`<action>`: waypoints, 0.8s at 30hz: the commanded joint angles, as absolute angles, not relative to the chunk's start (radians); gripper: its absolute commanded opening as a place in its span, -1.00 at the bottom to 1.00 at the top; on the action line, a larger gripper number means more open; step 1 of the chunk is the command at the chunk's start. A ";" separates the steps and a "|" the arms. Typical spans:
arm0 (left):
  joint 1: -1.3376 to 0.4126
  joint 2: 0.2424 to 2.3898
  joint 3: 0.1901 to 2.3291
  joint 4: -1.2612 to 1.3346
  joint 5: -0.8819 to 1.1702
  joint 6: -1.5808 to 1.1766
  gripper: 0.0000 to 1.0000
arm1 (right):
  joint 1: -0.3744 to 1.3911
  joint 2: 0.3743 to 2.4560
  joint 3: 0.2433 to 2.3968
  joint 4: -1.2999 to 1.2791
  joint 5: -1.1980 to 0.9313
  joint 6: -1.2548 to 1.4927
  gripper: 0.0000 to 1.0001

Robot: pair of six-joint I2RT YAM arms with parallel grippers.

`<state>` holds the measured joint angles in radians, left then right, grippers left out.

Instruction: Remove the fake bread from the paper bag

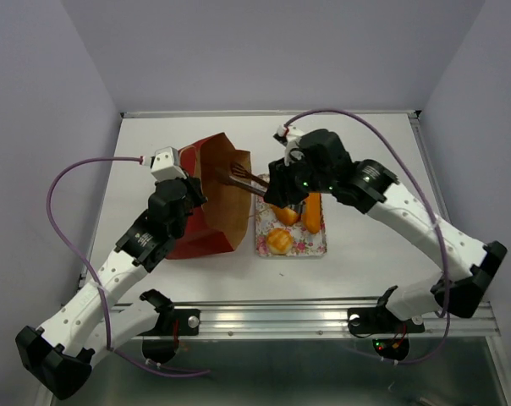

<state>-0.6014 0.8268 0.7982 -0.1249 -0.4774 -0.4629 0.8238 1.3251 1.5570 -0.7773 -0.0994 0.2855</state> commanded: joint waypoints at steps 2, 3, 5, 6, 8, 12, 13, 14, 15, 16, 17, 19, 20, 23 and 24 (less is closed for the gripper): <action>-0.606 0.811 0.847 -0.086 -0.468 -0.449 -1.00 | 0.819 1.495 1.594 -0.675 -0.313 0.232 0.00; -0.606 0.813 0.847 -0.083 -0.463 -0.449 -1.00 | 0.819 1.518 1.601 -0.660 -0.327 0.230 0.00; -0.606 0.816 0.848 -0.083 -0.456 -0.449 -1.00 | 0.819 1.558 1.624 -0.643 -0.371 0.226 0.00; -0.607 0.819 0.848 -0.081 -0.456 -0.449 -1.00 | 0.819 1.601 1.635 -0.637 -0.386 0.222 0.00; -0.606 0.821 0.848 -0.083 -0.454 -0.451 -1.00 | 0.828 1.655 1.657 -0.623 -0.419 0.221 0.01; -0.606 0.825 0.848 -0.077 -0.445 -0.457 -1.00 | 0.877 1.715 1.672 -0.609 -0.442 0.204 0.03; -0.606 0.827 0.848 -0.075 -0.434 -0.459 -1.00 | 0.877 1.742 1.675 -0.606 -0.442 0.199 0.03; -0.606 0.828 0.848 -0.072 -0.434 -0.460 -1.00 | 0.890 1.755 1.680 -0.606 -0.446 0.192 0.04; -0.607 0.828 0.847 -0.068 -0.428 -0.460 -1.00 | 0.900 1.776 1.683 -0.606 -0.459 0.181 0.07; -0.607 0.830 0.847 -0.066 -0.423 -0.460 -1.00 | 0.900 1.785 1.684 -0.604 -0.462 0.175 0.08; -0.607 0.831 0.847 -0.063 -0.420 -0.459 -1.00 | 0.910 1.795 1.686 -0.604 -0.471 0.157 0.08; -0.607 0.836 0.847 -0.055 -0.408 -0.459 -1.00 | 0.910 1.819 1.690 -0.598 -0.492 0.137 0.10; -0.606 0.836 0.848 -0.055 -0.407 -0.459 -1.00 | 0.919 1.827 1.693 -0.597 -0.495 0.132 0.10; -0.607 0.838 0.854 -0.055 -0.399 -0.453 -1.00 | 0.919 1.858 1.700 -0.588 -0.508 0.121 0.14; -0.607 0.838 0.861 -0.054 -0.394 -0.442 -1.00 | 0.919 1.864 1.700 -0.586 -0.512 0.117 0.15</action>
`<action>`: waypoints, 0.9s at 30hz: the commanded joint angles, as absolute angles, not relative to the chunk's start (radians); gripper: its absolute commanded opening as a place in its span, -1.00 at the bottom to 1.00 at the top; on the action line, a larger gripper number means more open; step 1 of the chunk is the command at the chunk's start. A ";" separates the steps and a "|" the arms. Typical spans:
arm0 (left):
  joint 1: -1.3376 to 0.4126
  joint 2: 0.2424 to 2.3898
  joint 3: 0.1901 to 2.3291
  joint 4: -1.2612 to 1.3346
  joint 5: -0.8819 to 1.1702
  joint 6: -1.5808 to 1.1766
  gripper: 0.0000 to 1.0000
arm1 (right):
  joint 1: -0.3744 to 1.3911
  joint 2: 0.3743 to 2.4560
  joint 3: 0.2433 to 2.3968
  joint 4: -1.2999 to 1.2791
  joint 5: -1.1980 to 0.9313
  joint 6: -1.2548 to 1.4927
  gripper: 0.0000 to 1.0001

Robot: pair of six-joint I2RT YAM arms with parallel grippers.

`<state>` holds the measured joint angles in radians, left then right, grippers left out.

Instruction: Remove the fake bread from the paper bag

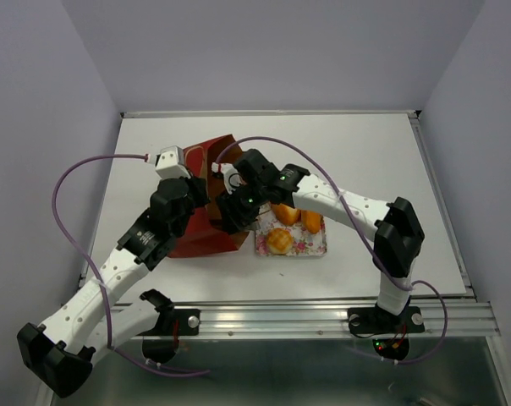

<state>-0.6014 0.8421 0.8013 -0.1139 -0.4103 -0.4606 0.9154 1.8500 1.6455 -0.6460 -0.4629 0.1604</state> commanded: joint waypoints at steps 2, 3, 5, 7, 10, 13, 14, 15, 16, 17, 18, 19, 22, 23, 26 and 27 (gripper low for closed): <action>-0.607 0.836 0.868 -0.055 -0.387 -0.428 -1.00 | 0.919 1.874 1.700 -0.583 -0.522 0.106 0.19; -0.607 0.838 0.873 -0.057 -0.385 -0.411 -1.00 | 0.919 1.881 1.697 -0.575 -0.526 0.101 0.22; -0.606 0.836 0.874 -0.061 -0.380 -0.397 -1.00 | 0.919 1.884 1.690 -0.571 -0.532 0.084 0.29; -0.606 0.828 0.874 -0.067 -0.368 -0.376 -1.00 | 0.919 1.887 1.677 -0.566 -0.554 0.071 0.40; -0.606 0.821 0.873 -0.086 -0.373 -0.367 -1.00 | 0.919 1.891 1.663 -0.558 -0.592 0.043 0.49; -0.606 0.813 0.870 -0.089 -0.371 -0.364 -1.00 | 0.919 1.905 1.663 -0.558 -0.600 0.038 0.53; -0.606 0.811 0.868 -0.089 -0.368 -0.365 -1.00 | 0.919 1.916 1.663 -0.561 -0.597 0.038 0.55; -0.607 0.811 0.867 -0.087 -0.365 -0.367 -1.00 | 0.919 1.930 1.667 -0.566 -0.580 0.037 0.56; -0.606 0.813 0.865 -0.086 -0.362 -0.370 -1.00 | 0.919 1.937 1.670 -0.569 -0.571 0.037 0.56; -0.607 0.815 0.862 -0.084 -0.359 -0.371 -1.00 | 0.919 1.945 1.674 -0.574 -0.558 0.040 0.57; -0.607 0.815 0.862 -0.083 -0.357 -0.371 -1.00 | 0.919 1.954 1.678 -0.580 -0.543 0.041 0.58; -0.607 0.816 0.859 -0.080 -0.354 -0.373 -1.00 | 0.919 1.963 1.684 -0.590 -0.517 0.041 0.59; -0.606 0.825 0.856 -0.071 -0.351 -0.373 -1.00 | 0.928 1.997 1.693 -0.601 -0.506 0.046 0.59; -0.607 0.831 0.856 -0.069 -0.350 -0.371 -1.00 | 0.928 2.014 1.701 -0.601 -0.508 0.051 0.59; -0.607 0.836 0.857 -0.061 -0.344 -0.368 -1.00 | 0.928 2.032 1.709 -0.604 -0.505 0.063 0.57; -0.607 0.836 0.856 -0.057 -0.342 -0.365 -1.00 | 0.928 2.042 1.713 -0.604 -0.500 0.066 0.56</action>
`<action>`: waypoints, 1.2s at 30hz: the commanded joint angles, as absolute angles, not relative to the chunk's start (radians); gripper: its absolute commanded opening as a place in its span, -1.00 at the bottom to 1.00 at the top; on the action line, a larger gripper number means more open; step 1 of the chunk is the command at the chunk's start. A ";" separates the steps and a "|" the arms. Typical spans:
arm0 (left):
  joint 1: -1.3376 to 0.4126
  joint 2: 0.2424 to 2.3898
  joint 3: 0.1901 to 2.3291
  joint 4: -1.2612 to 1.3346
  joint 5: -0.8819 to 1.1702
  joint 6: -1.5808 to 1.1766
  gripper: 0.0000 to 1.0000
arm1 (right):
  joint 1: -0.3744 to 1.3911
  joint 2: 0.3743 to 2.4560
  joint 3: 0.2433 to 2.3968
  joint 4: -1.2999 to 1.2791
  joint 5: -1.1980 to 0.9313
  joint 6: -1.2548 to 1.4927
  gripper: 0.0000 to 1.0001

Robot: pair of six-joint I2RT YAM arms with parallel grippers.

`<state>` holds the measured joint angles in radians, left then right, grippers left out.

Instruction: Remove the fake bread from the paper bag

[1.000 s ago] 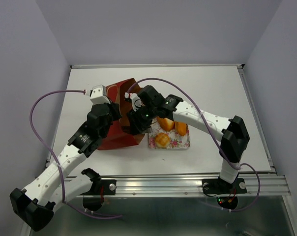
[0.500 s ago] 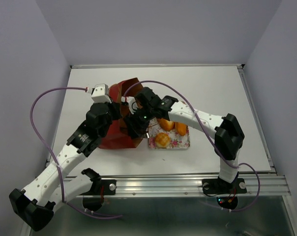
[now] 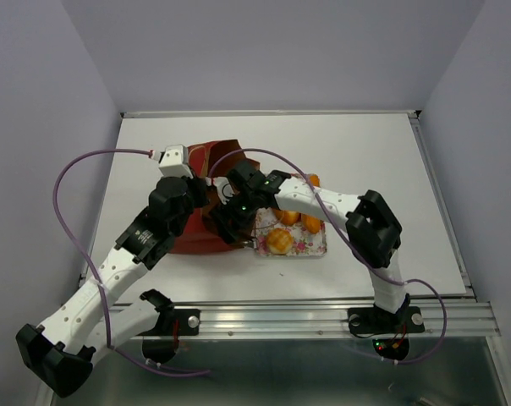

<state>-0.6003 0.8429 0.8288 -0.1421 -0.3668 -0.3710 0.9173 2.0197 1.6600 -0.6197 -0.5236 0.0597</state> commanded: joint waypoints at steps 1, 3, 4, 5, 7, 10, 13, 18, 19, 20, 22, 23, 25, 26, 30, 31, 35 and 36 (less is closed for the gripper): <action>-0.607 0.836 0.854 -0.054 -0.339 -0.365 -1.00 | 0.928 2.046 1.716 -0.604 -0.497 0.071 0.54; -0.607 0.836 0.851 -0.046 -0.336 -0.362 -1.00 | 0.928 2.059 1.729 -0.600 -0.465 0.097 0.47; -0.607 0.836 0.848 -0.045 -0.337 -0.362 -1.00 | 0.928 2.063 1.730 -0.592 -0.456 0.103 0.42; -0.606 0.836 0.848 -0.043 -0.339 -0.364 -1.00 | 0.928 2.068 1.726 -0.571 -0.457 0.116 0.33; -0.607 0.836 0.844 -0.041 -0.341 -0.364 -1.00 | 0.928 2.065 1.697 -0.539 -0.472 0.121 0.16; -0.607 0.830 0.836 -0.041 -0.345 -0.368 -1.00 | 0.928 2.036 1.651 -0.474 -0.505 0.133 -0.06; -0.607 0.822 0.830 -0.041 -0.351 -0.371 -1.00 | 0.928 2.005 1.626 -0.433 -0.503 0.137 -0.18; -0.607 0.812 0.827 -0.051 -0.371 -0.383 -1.00 | 0.928 1.983 1.615 -0.422 -0.471 0.155 -0.41; -0.607 0.810 0.827 -0.054 -0.382 -0.385 -1.00 | 0.928 1.979 1.614 -0.419 -0.453 0.159 -0.47; -0.606 0.808 0.828 -0.057 -0.388 -0.388 -1.00 | 0.928 1.973 1.612 -0.419 -0.445 0.170 -0.49; -0.607 0.805 0.828 -0.067 -0.402 -0.399 -1.00 | 0.928 1.942 1.605 -0.417 -0.417 0.172 -0.53; -0.607 0.805 0.827 -0.071 -0.408 -0.402 -1.00 | 0.928 1.928 1.600 -0.416 -0.399 0.176 -0.57; -0.606 0.802 0.827 -0.081 -0.414 -0.408 -1.00 | 0.928 1.875 1.583 -0.411 -0.362 0.178 -0.59; -0.606 0.799 0.825 -0.084 -0.419 -0.411 -1.00 | 0.928 1.855 1.579 -0.411 -0.310 0.190 -0.60; -0.606 0.795 0.819 -0.097 -0.429 -0.419 -1.00 | 0.928 1.758 1.552 -0.408 -0.209 0.224 -0.62; -0.607 0.793 0.819 -0.098 -0.431 -0.419 -1.00 | 0.928 1.741 1.548 -0.408 -0.193 0.229 -0.62; -0.606 0.792 0.819 -0.110 -0.443 -0.422 -1.00 | 0.928 1.662 1.510 -0.408 -0.101 0.261 -0.63; -0.607 0.792 0.819 -0.110 -0.442 -0.423 -1.00 | 0.928 1.651 1.503 -0.408 -0.091 0.262 -0.63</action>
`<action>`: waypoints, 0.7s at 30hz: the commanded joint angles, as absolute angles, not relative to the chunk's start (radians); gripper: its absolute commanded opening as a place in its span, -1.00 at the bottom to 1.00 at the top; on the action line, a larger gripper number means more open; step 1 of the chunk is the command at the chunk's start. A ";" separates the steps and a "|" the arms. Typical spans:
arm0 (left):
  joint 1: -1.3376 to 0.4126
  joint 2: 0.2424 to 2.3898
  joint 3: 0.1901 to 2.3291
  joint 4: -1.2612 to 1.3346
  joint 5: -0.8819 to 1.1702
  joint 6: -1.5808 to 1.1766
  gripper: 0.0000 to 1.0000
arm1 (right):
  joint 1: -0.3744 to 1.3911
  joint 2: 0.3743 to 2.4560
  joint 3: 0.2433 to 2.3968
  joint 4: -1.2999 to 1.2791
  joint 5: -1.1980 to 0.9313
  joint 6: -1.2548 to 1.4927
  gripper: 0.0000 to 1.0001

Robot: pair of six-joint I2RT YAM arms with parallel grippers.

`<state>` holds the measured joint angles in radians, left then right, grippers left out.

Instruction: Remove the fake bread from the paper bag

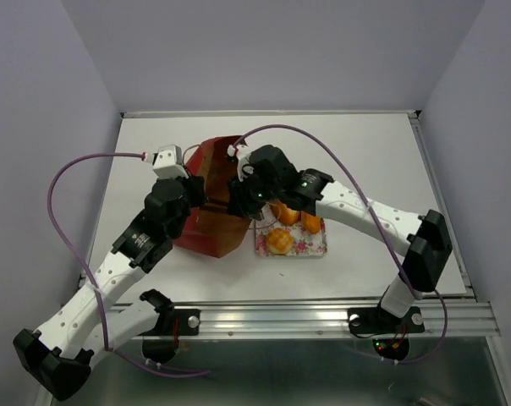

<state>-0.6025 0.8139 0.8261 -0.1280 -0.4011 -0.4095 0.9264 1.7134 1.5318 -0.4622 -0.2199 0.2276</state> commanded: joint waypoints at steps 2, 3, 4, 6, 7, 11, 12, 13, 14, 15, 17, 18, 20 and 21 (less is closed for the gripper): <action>-0.607 0.788 0.816 -0.109 -0.443 -0.425 -1.00 | 0.928 1.632 1.491 -0.408 -0.055 0.268 -0.63; -0.607 0.788 0.816 -0.110 -0.445 -0.425 -1.00 | 0.928 1.622 1.479 -0.407 -0.046 0.271 -0.63; -0.607 0.788 0.815 -0.112 -0.446 -0.425 -1.00 | 0.928 1.599 1.473 -0.411 -0.037 0.272 -0.63; -0.607 0.784 0.815 -0.113 -0.446 -0.425 -1.00 | 0.928 1.574 1.454 -0.414 -0.005 0.275 -0.63; -0.607 0.782 0.813 -0.115 -0.446 -0.425 -1.00 | 0.928 1.545 1.448 -0.414 0.005 0.275 -0.65; -0.606 0.775 0.811 -0.120 -0.453 -0.426 -1.00 | 0.919 1.479 1.417 -0.420 0.043 0.273 -0.70; -0.607 0.773 0.811 -0.120 -0.448 -0.422 -1.00 | 0.919 1.467 1.411 -0.420 0.038 0.273 -0.70; -0.606 0.772 0.811 -0.120 -0.445 -0.422 -1.00 | 0.919 1.454 1.401 -0.419 0.031 0.270 -0.70; -0.606 0.772 0.811 -0.120 -0.443 -0.420 -1.00 | 0.919 1.439 1.397 -0.419 0.022 0.271 -0.70; -0.607 0.770 0.811 -0.121 -0.440 -0.410 -1.00 | 0.919 1.436 1.396 -0.422 0.014 0.270 -0.71; -0.607 0.767 0.808 -0.127 -0.443 -0.410 -1.00 | 0.919 1.424 1.390 -0.422 0.023 0.271 -0.72; -0.607 0.764 0.805 -0.127 -0.445 -0.408 -1.00 | 0.919 1.411 1.390 -0.428 0.029 0.268 -0.72; -0.607 0.761 0.802 -0.127 -0.445 -0.408 -1.00 | 0.919 1.393 1.390 -0.436 0.078 0.270 -0.72; -0.606 0.759 0.802 -0.127 -0.442 -0.407 -1.00 | 0.919 1.382 1.393 -0.442 0.087 0.262 -0.72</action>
